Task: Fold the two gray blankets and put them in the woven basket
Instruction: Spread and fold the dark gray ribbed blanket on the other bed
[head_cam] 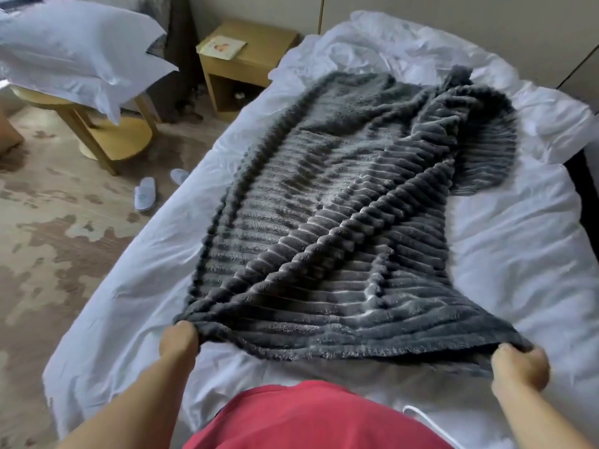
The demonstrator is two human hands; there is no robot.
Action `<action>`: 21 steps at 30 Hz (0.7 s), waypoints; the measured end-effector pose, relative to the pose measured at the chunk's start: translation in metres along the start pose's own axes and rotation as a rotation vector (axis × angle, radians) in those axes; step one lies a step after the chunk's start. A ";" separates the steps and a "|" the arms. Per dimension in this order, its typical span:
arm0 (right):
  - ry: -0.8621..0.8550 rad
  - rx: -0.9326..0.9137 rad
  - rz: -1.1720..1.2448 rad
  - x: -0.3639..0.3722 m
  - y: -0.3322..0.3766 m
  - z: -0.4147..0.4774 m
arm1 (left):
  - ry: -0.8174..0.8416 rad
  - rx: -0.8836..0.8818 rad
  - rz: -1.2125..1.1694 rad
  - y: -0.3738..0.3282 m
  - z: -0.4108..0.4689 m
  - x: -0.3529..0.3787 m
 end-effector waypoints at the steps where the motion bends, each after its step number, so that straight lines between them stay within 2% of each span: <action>1: 0.123 0.144 0.211 0.015 -0.015 -0.003 | 0.017 0.034 0.018 0.000 -0.004 0.005; 3: 0.496 0.442 0.677 0.059 -0.022 -0.027 | 0.092 0.114 0.115 0.003 -0.011 0.022; 4: 0.603 0.551 0.754 0.072 -0.019 -0.042 | 0.164 0.132 0.193 0.005 -0.018 0.033; 5: 0.700 0.584 0.724 0.080 -0.012 -0.058 | 0.243 0.137 0.295 0.005 -0.025 0.044; 6: 0.760 0.558 0.609 0.082 -0.005 -0.069 | 0.314 0.146 0.426 0.004 -0.029 0.055; 8: 0.944 0.432 0.230 0.086 0.011 -0.092 | 0.408 0.234 0.747 -0.013 -0.035 0.069; 10: 1.040 0.257 -0.088 0.078 0.040 -0.097 | 0.486 0.305 0.783 -0.043 -0.039 0.076; 12: 0.979 0.082 -0.103 0.061 0.087 -0.085 | 0.545 0.261 0.352 -0.075 -0.038 0.072; 13: 0.874 -0.011 0.006 0.051 0.113 -0.073 | 0.484 0.261 0.095 -0.092 -0.034 0.059; 14: 0.726 -0.099 0.164 0.036 0.137 -0.062 | 0.351 0.257 -0.106 -0.102 -0.024 0.041; 15: 0.530 -0.170 0.319 0.016 0.154 -0.051 | 0.202 0.228 -0.209 -0.102 -0.012 0.022; 16: 0.317 -0.235 0.442 -0.004 0.161 -0.043 | 0.075 0.185 -0.213 -0.092 -0.001 0.007; 17: 0.132 -0.313 0.489 -0.020 0.160 -0.039 | -0.002 0.141 -0.104 -0.078 0.005 -0.005; 18: -0.003 -0.392 0.426 -0.030 0.152 -0.038 | -0.047 0.128 0.116 -0.065 0.009 -0.010; 19: -0.060 -0.462 0.291 -0.030 0.138 -0.041 | -0.042 0.154 0.320 -0.051 0.010 -0.008; 20: -0.062 -0.530 0.054 -0.020 0.119 -0.043 | 0.002 0.165 0.475 -0.032 0.007 0.002; 21: 0.059 -0.580 -0.235 0.001 0.091 -0.043 | 0.082 0.152 0.579 -0.010 0.002 0.016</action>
Point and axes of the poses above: each hand's wrist, its own z-axis towards the middle knuckle, its own x-axis out of the palm, y = z × x, the point moved 8 cm from there along z, towards the middle knuckle, and after that the axes turned 4 degrees about -z, right-handed, at the moved point
